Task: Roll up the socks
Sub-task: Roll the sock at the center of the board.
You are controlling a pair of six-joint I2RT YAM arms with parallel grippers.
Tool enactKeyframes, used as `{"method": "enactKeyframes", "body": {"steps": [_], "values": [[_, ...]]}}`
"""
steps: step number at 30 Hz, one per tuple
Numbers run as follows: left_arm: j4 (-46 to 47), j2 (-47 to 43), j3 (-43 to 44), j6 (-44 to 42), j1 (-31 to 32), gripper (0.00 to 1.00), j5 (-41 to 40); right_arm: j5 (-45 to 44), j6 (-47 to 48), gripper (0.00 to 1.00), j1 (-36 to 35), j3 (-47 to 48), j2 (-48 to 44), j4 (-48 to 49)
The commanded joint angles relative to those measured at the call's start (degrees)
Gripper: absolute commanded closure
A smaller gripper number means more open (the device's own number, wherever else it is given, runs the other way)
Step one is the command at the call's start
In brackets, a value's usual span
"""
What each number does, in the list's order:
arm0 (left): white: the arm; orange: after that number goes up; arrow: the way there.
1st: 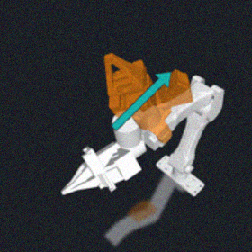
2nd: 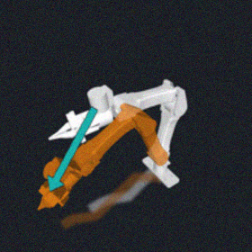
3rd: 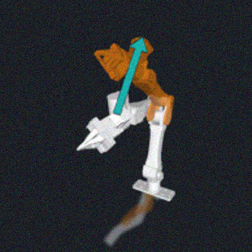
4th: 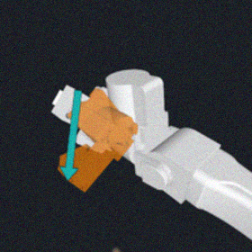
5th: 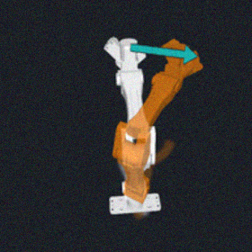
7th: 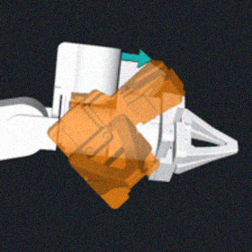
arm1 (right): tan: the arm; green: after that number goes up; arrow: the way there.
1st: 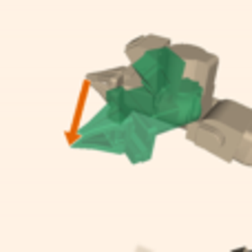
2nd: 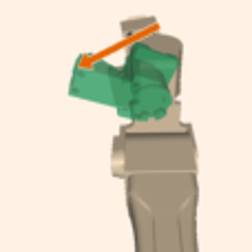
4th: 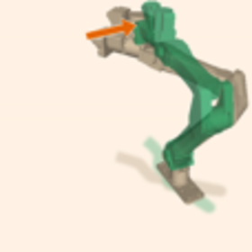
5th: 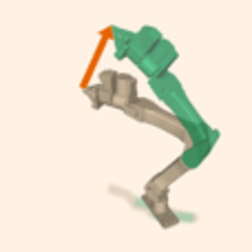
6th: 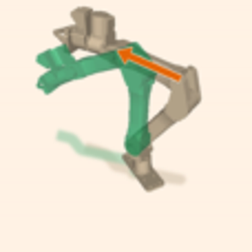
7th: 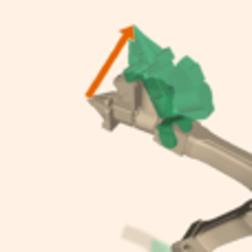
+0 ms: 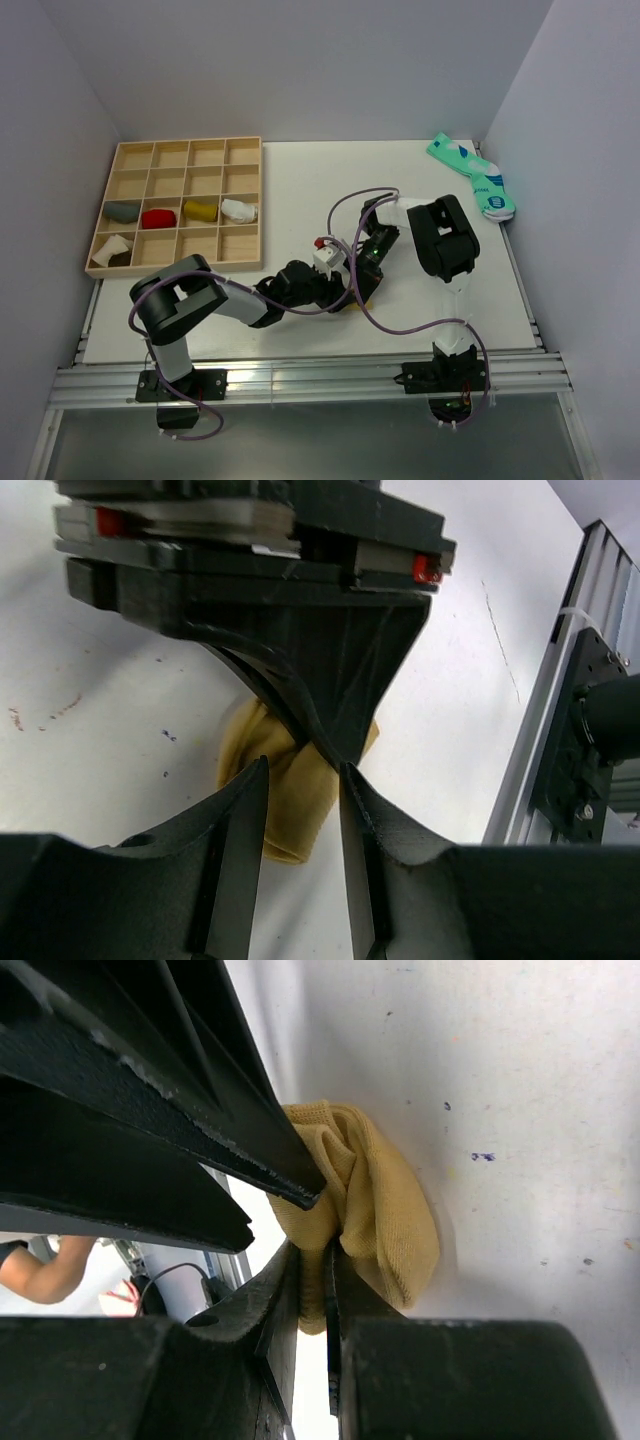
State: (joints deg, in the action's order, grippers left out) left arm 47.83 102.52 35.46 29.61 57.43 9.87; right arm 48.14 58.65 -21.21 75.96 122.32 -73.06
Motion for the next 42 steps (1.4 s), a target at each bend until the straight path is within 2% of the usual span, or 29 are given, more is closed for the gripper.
{"method": "enactKeyframes", "body": {"steps": [1, 20, 24, 25, 29, 32, 34, 42], "values": [[3.1, 0.6, 1.4, -0.9, 0.1, 0.61, 3.6, -0.2, -0.6, 0.91, 0.6, 2.3, 1.2, 0.5], [0.5, 4.2, 2.2, 1.5, 0.1, 0.66, 2.1, -1.0, -1.3, 0.91, 1.2, 1.6, 0.5, 1.3], [-1.9, 4.9, 3.3, 2.6, 0.1, 0.77, 2.0, -1.1, -1.9, 0.91, 1.3, 0.4, -0.5, 2.7], [-2.5, 5.1, 3.9, 2.8, 0.1, 0.82, 2.0, -1.2, -2.0, 0.91, 1.3, 0.2, -0.8, 2.8], [-8.5, 5.8, 5.5, 3.7, 0.1, 0.92, 0.7, -3.1, -5.7, 0.90, 1.3, -1.6, -3.0, 8.4], [-12.2, 6.3, 7.2, 4.0, 0.1, 1.00, 0.2, -5.2, -9.0, 0.82, 1.3, -4.2, -7.0, 13.5], [-15.6, 6.5, 8.2, 4.6, 0.1, 1.00, 0.0, -5.9, -10.5, 0.73, 1.3, -5.8, -9.7, 15.9], [-21.7, 7.0, 9.5, 8.8, 0.0, 1.00, -0.5, -7.0, -12.7, 0.60, 2.0, -11.0, -18.9, 18.4]]}}
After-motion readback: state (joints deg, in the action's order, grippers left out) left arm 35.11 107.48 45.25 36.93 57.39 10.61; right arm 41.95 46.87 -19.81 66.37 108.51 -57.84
